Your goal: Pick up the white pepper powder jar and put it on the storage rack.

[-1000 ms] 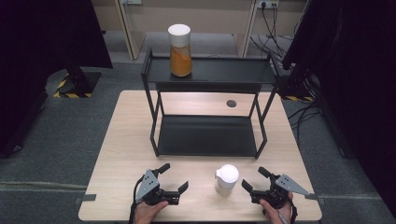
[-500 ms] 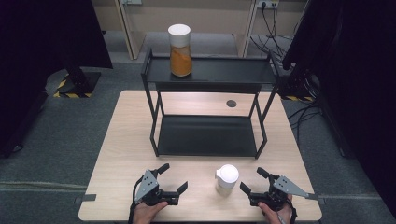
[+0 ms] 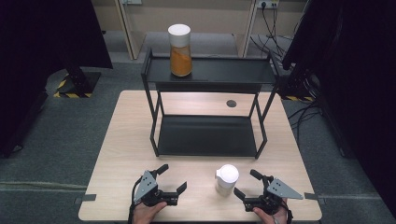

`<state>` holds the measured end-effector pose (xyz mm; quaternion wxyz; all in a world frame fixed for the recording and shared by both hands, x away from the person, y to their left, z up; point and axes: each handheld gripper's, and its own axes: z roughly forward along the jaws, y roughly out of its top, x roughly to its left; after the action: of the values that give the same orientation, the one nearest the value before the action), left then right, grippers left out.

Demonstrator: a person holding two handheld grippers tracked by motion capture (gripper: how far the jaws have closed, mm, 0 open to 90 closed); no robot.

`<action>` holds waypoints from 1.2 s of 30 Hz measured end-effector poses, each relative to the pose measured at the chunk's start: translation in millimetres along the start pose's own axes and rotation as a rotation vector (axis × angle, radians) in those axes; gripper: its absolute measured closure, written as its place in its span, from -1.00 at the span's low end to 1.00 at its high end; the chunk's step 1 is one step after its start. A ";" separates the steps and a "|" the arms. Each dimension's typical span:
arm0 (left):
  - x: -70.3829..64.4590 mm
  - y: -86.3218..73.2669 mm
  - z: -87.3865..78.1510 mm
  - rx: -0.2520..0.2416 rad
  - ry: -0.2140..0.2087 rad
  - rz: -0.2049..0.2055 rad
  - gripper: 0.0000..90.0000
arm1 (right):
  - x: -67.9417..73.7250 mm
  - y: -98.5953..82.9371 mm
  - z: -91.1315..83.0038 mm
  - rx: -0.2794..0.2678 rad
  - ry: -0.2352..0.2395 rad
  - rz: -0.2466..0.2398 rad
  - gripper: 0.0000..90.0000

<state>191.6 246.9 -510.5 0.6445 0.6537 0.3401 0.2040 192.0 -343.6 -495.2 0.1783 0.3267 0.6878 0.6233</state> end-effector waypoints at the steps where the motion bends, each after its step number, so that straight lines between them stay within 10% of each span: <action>1: 0.0 -0.1 0.1 0.000 0.000 -0.001 -0.96 | 0.3 0.0 0.5 0.000 0.002 -0.005 -0.97; 36: 0.7 -2.3 1.5 0.012 0.000 -0.020 -0.96 | 14.9 7.0 28.3 0.042 0.027 -0.093 -0.92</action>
<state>192.6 246.2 -512.9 0.6426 0.6540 0.3480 0.1955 201.3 -312.6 -490.5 0.1907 0.2897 0.7174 0.6042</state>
